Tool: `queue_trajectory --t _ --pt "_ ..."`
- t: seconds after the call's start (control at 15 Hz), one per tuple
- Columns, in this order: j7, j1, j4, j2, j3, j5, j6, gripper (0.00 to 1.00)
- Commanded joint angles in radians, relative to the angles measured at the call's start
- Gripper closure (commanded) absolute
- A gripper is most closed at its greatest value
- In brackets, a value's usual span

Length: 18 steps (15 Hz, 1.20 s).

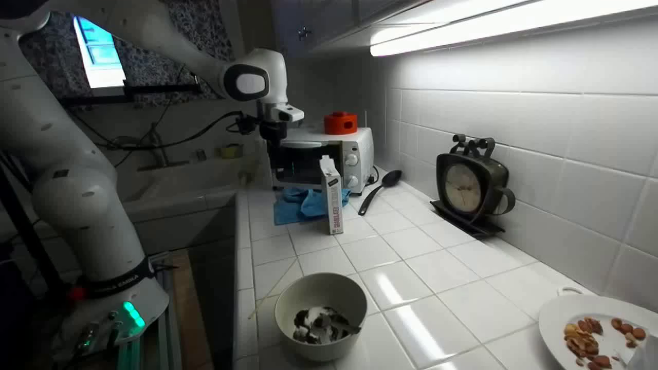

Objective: Use the blue towel to wipe the oven.

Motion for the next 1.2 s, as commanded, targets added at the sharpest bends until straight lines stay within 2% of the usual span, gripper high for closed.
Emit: queue_trajectory --t 0.0,0.4,0.8,0.93,1.13 --pt "0.001 0.004 0.001 0.000 -0.004 -0.001 -0.002 0.00" --pt "0.001 0.004 0.001 0.000 -0.004 -0.001 -0.002 0.00" --pt "0.137 -0.053 0.047 0.081 0.018 -0.275 0.194 0.00" --pt "0.140 -0.057 0.056 0.116 0.008 -0.319 0.203 0.00" --pt "0.118 -0.049 0.048 0.177 -0.006 -0.318 0.234 0.00"
